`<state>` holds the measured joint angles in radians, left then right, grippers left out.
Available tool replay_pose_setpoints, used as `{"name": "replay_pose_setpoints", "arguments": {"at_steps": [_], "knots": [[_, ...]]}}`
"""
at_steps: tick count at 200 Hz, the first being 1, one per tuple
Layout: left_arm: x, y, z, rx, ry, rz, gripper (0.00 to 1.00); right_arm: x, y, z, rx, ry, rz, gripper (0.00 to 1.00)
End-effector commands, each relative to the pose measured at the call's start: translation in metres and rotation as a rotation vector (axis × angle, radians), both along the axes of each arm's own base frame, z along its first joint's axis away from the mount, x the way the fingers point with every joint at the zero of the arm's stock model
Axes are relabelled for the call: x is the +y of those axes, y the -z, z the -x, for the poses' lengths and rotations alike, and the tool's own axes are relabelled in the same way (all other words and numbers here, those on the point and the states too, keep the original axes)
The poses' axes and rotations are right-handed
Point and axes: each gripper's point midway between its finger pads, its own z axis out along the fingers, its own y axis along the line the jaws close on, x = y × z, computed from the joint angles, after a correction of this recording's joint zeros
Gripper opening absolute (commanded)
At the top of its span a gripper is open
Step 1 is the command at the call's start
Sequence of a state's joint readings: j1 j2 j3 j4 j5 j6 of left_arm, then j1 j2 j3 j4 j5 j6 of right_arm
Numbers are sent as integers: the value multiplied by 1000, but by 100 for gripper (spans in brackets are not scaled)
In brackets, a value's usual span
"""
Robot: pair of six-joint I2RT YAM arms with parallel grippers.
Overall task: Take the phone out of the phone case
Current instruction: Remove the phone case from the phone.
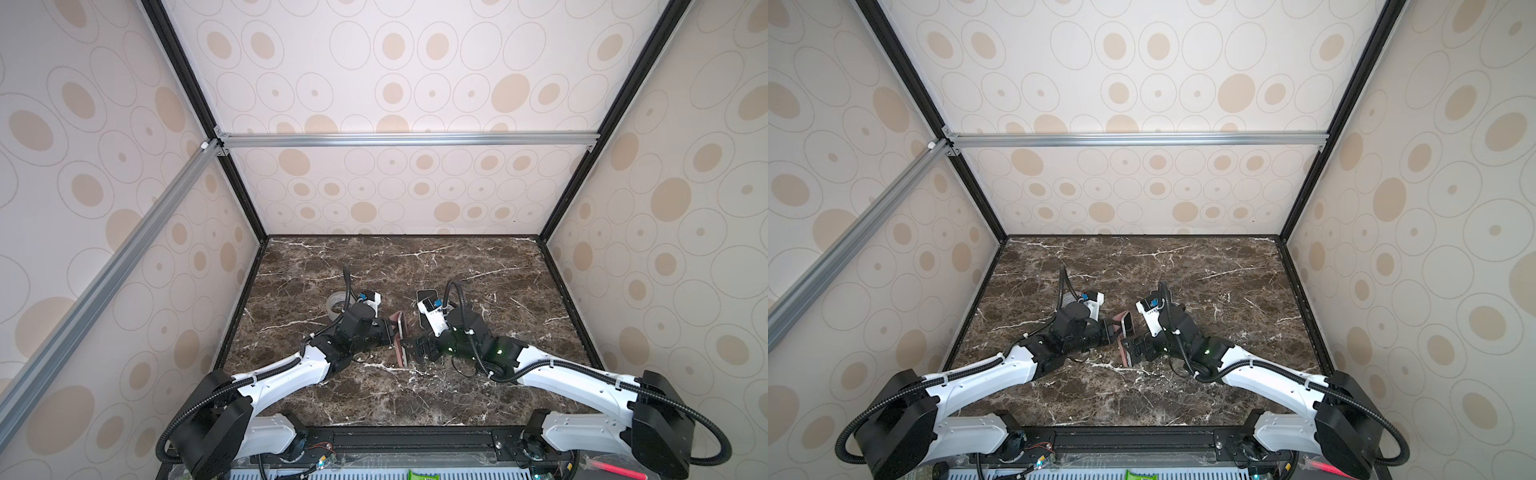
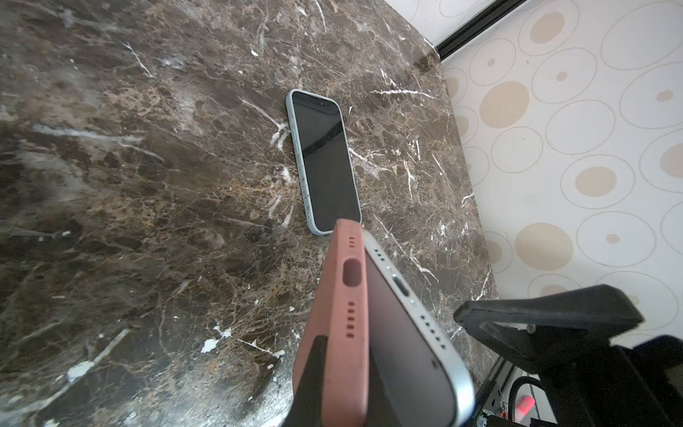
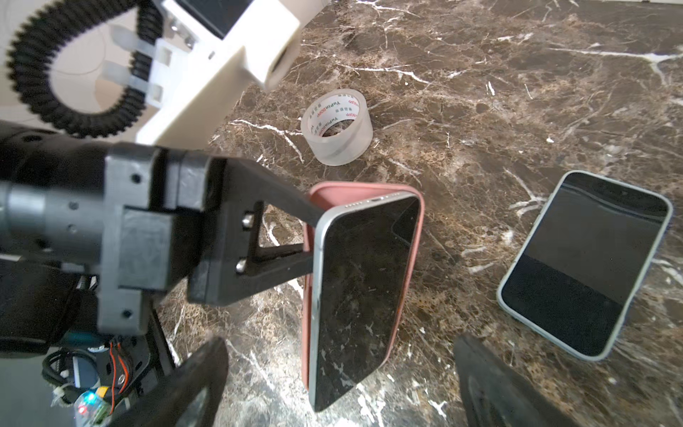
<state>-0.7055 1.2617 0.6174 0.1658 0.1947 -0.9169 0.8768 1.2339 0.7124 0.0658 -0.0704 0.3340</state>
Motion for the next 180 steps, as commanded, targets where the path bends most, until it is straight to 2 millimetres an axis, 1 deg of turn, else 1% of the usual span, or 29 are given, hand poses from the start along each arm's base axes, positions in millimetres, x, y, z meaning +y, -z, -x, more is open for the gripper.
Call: {"name": "replay_pose_setpoints", "arguments": {"at_steps": [1,15,37,59,79,95,126,167,180], "knots": [[-2,-23,-12,-56,-32,37,0,11,-1,-8,6,43,-15,93],[-1,-22,-12,-56,-37,33,0,15,3,-10,13,54,1,89],[2,-23,-13,-50,-51,29,0,15,12,-14,33,93,49,84],[3,-21,-14,-36,-66,25,0,15,16,-18,32,129,89,77],[5,-19,-15,-17,-88,25,0,18,20,-20,36,146,129,70],[6,-17,-16,-9,-100,21,0,21,25,-19,45,158,164,61],[9,-16,-16,1,-120,25,0,19,35,-22,63,203,215,52],[8,-18,-16,3,-126,42,0,24,43,-24,94,226,214,36],[8,-19,-16,1,-125,43,0,29,43,-24,101,217,197,33]]}}
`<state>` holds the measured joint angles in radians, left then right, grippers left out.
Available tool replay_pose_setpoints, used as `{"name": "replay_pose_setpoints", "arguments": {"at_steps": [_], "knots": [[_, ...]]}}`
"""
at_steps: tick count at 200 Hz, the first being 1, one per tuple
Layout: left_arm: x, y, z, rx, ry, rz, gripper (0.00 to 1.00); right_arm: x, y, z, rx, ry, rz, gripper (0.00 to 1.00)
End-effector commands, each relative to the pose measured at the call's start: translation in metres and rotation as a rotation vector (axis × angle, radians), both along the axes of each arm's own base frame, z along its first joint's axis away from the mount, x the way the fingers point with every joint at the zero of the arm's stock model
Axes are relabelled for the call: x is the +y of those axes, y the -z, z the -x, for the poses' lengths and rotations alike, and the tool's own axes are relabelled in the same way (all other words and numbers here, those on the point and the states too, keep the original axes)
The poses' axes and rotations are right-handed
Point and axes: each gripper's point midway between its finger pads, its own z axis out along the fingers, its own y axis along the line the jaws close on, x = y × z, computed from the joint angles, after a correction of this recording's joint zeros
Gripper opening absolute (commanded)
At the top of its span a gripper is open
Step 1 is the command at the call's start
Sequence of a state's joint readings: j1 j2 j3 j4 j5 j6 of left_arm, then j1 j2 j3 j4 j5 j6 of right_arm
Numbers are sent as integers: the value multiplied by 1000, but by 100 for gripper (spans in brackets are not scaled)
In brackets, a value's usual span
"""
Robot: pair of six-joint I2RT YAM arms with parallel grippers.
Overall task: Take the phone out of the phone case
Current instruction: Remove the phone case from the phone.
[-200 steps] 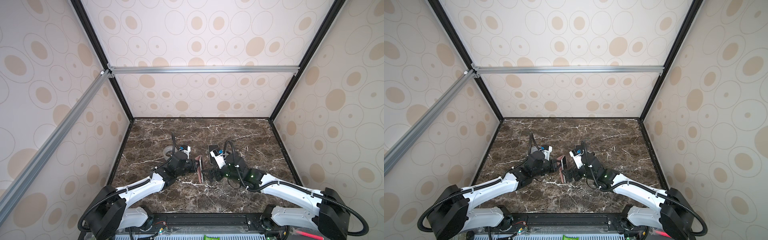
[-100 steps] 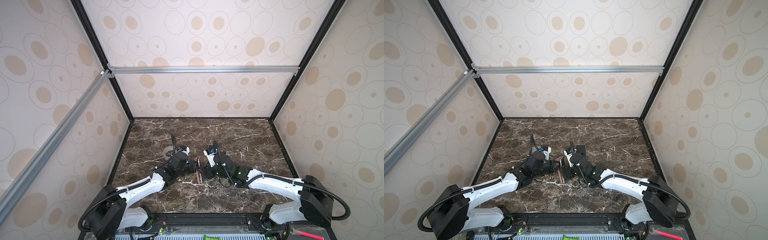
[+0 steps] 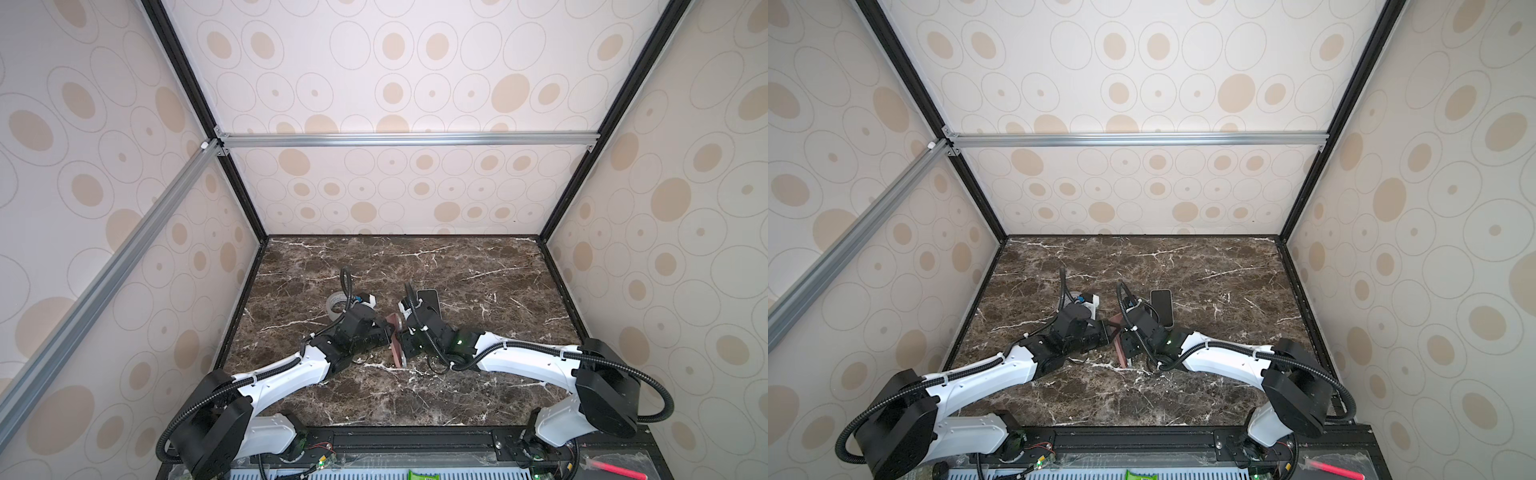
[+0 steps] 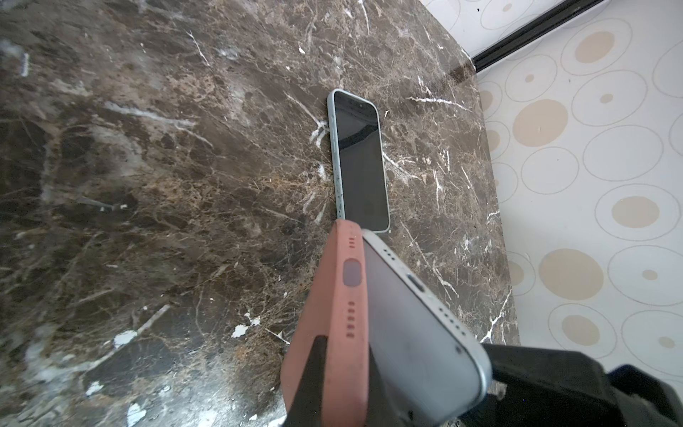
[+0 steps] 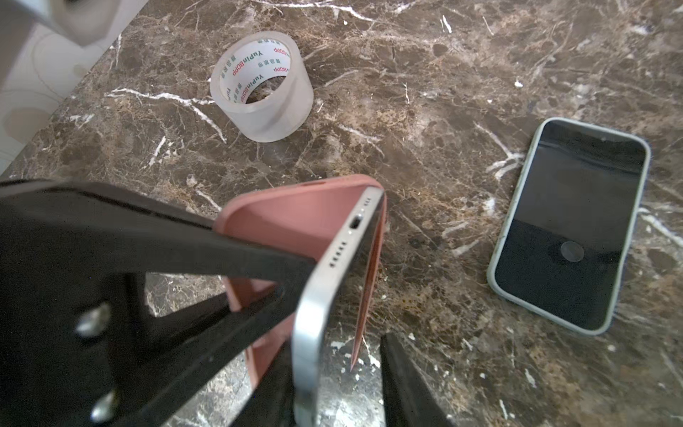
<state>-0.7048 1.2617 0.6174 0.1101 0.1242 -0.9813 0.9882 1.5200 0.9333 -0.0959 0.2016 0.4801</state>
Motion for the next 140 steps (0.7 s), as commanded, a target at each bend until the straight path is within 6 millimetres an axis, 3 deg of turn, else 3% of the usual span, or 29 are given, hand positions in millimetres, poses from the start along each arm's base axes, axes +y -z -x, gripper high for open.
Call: {"name": "replay_pose_setpoints", "arguments": {"at_steps": [1,43,89,140], "knots": [[-5,-31,-13,-59,-31,69,0,3,1,-3,13,25,-6,33],[-5,-32,-13,-62,-31,72,0,11,7,-1,37,17,-37,15],[1,-35,-13,-78,-45,49,0,0,-8,0,0,43,-57,0],[19,-56,-18,-161,-65,9,0,-34,-45,5,-64,66,-105,0]]}}
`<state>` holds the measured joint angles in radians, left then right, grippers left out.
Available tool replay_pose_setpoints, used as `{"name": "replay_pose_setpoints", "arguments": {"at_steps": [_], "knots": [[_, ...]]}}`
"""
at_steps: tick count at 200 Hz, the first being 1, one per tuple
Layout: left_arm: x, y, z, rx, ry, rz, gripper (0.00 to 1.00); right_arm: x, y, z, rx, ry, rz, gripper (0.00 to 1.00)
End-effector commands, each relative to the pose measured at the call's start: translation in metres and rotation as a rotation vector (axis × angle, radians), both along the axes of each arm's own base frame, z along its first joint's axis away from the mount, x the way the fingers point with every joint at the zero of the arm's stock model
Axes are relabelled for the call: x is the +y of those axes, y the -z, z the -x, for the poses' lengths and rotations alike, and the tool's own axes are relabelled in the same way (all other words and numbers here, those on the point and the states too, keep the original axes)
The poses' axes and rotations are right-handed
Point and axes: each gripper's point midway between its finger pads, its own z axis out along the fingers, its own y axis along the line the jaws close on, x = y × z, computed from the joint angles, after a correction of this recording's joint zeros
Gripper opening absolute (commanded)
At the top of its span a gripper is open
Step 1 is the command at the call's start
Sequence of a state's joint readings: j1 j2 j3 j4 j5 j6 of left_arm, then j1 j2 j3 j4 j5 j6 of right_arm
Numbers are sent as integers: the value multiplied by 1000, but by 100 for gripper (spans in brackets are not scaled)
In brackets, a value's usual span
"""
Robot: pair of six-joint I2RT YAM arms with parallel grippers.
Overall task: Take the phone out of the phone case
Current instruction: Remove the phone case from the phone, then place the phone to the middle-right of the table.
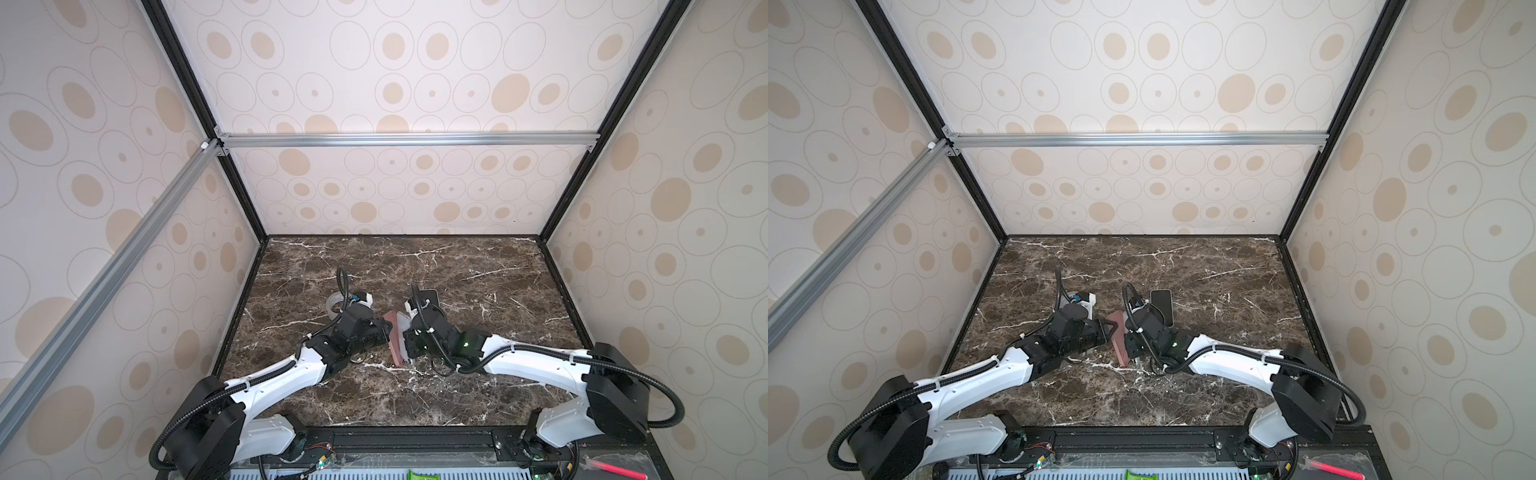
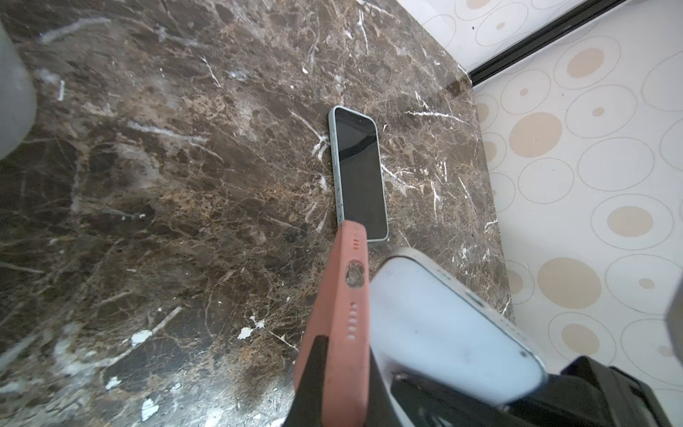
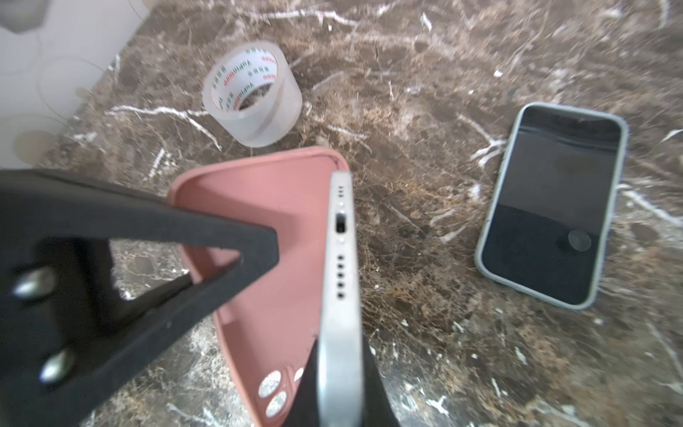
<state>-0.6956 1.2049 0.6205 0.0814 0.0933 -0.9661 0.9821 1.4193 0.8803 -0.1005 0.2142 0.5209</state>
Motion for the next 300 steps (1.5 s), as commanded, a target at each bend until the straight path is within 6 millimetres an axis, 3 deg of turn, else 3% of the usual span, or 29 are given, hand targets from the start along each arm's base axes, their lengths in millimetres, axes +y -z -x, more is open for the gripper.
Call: {"name": "replay_pose_setpoints", "arguments": {"at_steps": [1,32,91,119,140,174,221,268,300], "knots": [[11,-41,-16,-120,-41,10,0,-19,-30,0,-56,25,-54,0],[25,-57,-20,-178,-44,28,0,-56,-46,5,-76,39,-77,0],[13,-88,-17,-302,85,74,0,-107,-77,7,-219,-6,118,0],[-2,-100,-9,-369,200,128,0,-149,-73,-10,-103,103,317,0],[-10,-120,2,-467,299,227,0,-178,-69,-22,-36,165,500,0],[-18,-146,31,-614,479,341,0,-207,-66,-40,53,239,690,0],[-19,-166,55,-738,586,364,0,-236,-33,-61,165,333,867,0],[-15,-161,50,-736,552,322,0,-253,10,-83,295,349,1109,0],[-13,-151,41,-701,515,282,0,-260,31,-95,345,358,1168,0]]}}
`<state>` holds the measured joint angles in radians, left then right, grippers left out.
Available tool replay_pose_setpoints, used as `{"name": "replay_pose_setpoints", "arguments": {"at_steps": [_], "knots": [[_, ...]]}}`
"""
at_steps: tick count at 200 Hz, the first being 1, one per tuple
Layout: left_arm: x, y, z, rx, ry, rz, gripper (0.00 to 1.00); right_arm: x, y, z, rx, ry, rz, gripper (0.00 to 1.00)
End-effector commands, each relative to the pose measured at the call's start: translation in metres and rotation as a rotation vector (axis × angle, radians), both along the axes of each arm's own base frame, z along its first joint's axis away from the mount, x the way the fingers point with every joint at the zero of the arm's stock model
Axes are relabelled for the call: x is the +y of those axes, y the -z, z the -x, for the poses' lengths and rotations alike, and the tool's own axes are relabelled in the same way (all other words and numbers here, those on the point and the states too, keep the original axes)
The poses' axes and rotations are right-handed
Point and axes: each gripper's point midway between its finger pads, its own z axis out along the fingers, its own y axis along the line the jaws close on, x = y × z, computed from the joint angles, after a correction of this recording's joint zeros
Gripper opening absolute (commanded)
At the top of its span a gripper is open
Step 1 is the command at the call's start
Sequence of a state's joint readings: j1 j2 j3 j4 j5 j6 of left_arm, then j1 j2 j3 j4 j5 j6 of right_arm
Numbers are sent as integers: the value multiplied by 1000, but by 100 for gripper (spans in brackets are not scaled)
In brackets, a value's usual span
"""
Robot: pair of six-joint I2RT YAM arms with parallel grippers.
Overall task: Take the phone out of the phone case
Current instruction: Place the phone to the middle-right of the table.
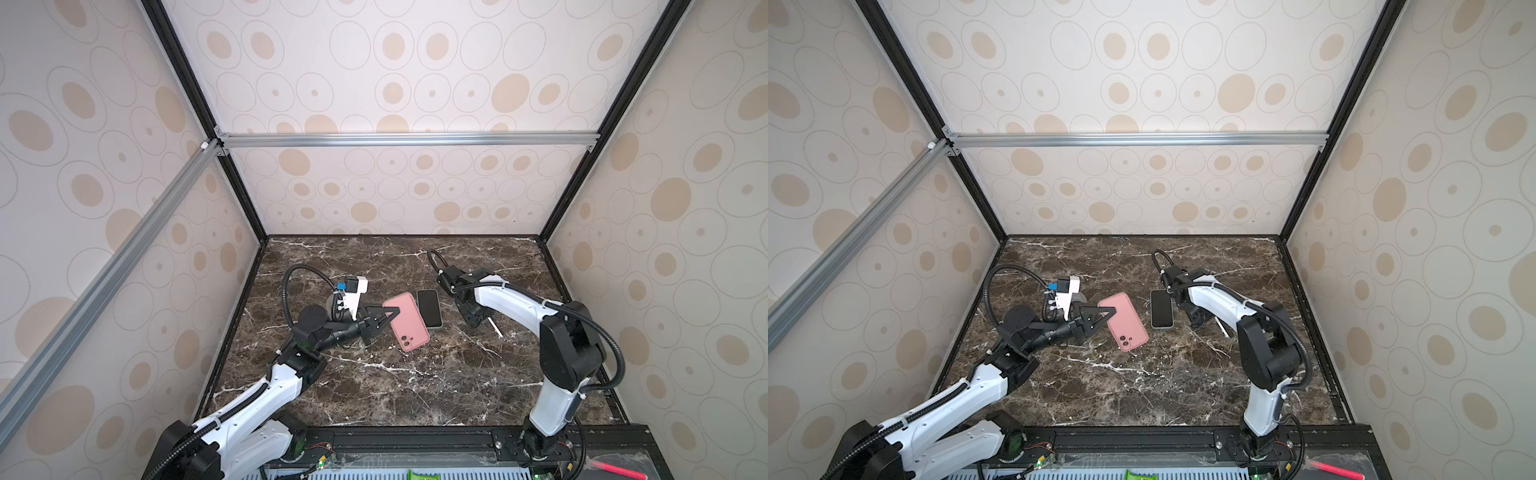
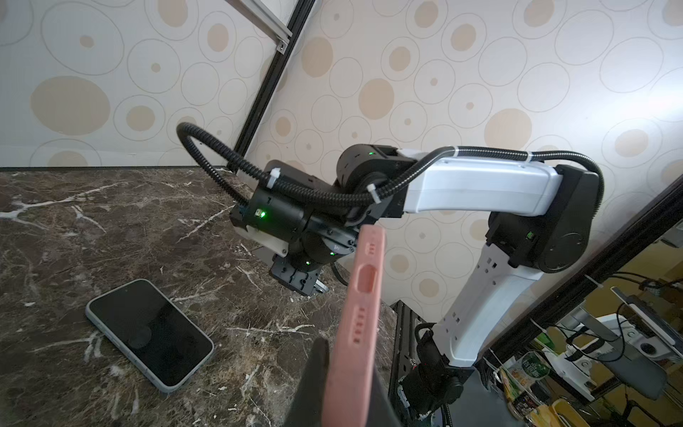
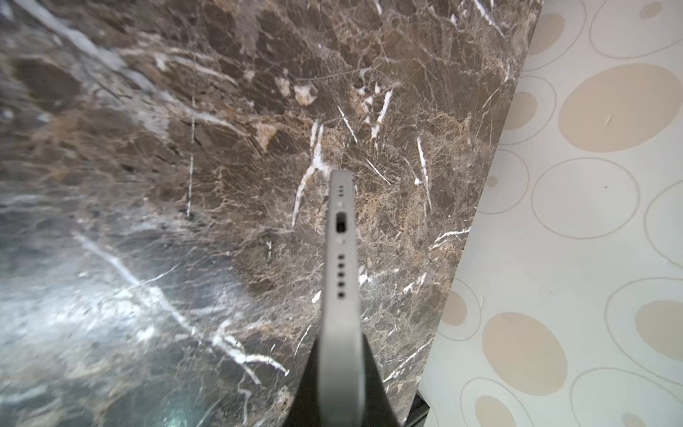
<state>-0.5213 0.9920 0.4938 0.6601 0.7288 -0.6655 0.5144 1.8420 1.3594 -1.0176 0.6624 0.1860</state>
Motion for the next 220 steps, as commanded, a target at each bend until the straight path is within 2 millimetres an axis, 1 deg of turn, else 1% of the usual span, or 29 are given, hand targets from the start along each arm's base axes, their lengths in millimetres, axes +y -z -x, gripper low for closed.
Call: {"name": "replay_pose_setpoints", "arguments": {"at_steps": [1,49,72,100,134,139,157,166,197,220], "knots": [[4,-3,-5,-33,-33,-19,0,-18,-8,-8,-6,32,100,0],[4,3,-11,-9,-52,-32,0,-27,21,-22,34,83,100,0],[4,9,-14,17,-60,-46,0,-31,31,-29,55,93,118,0],[4,15,-18,40,-73,-64,0,-31,41,-35,72,97,124,0],[4,22,-22,61,-82,-80,0,-32,53,-37,102,95,143,0],[4,23,-22,65,-82,-81,0,-31,53,-37,102,96,143,2],[3,25,-24,74,-83,-88,0,-30,55,-37,103,102,131,17],[3,26,-24,79,-83,-92,0,-29,56,-37,104,103,126,23],[2,28,-26,87,-84,-93,0,-28,57,-36,108,105,117,35],[4,31,-28,100,-99,-101,0,-26,58,-35,111,107,100,39]]}}
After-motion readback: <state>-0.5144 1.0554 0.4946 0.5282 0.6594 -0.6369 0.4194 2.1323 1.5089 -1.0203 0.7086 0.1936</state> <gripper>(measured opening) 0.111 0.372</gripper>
